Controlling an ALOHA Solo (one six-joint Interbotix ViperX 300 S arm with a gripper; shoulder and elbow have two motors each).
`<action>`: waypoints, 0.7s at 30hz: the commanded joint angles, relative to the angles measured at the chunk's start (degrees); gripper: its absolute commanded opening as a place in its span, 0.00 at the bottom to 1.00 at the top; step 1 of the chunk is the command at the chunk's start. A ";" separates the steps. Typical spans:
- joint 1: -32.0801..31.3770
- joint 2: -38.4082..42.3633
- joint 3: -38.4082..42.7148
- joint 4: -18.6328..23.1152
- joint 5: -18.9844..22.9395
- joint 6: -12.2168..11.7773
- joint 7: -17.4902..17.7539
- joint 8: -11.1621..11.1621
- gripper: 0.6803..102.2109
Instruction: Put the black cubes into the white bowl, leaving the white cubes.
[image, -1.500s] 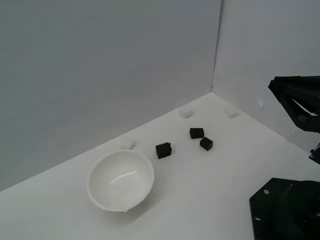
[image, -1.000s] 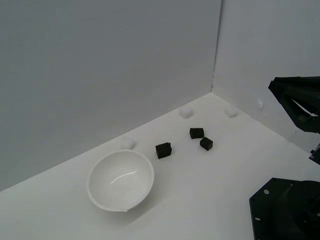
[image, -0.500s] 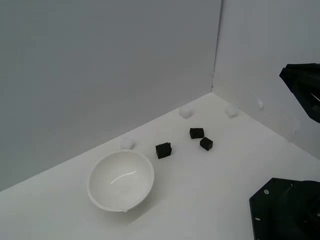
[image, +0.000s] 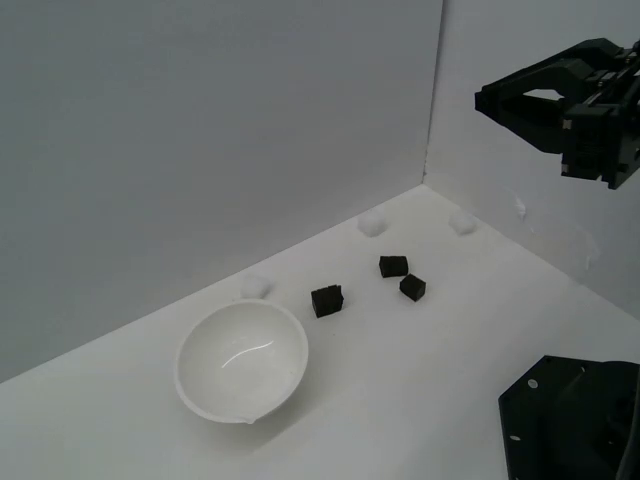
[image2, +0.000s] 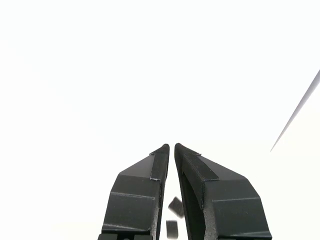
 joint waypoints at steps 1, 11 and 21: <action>1.14 -5.01 -4.75 -2.11 -2.37 -0.70 1.58 0.44 0.02; 4.48 -16.79 -16.79 -2.64 -2.99 -0.70 3.25 0.97 0.04; 5.36 -22.32 -22.32 -2.64 -2.99 -0.70 5.89 1.41 0.22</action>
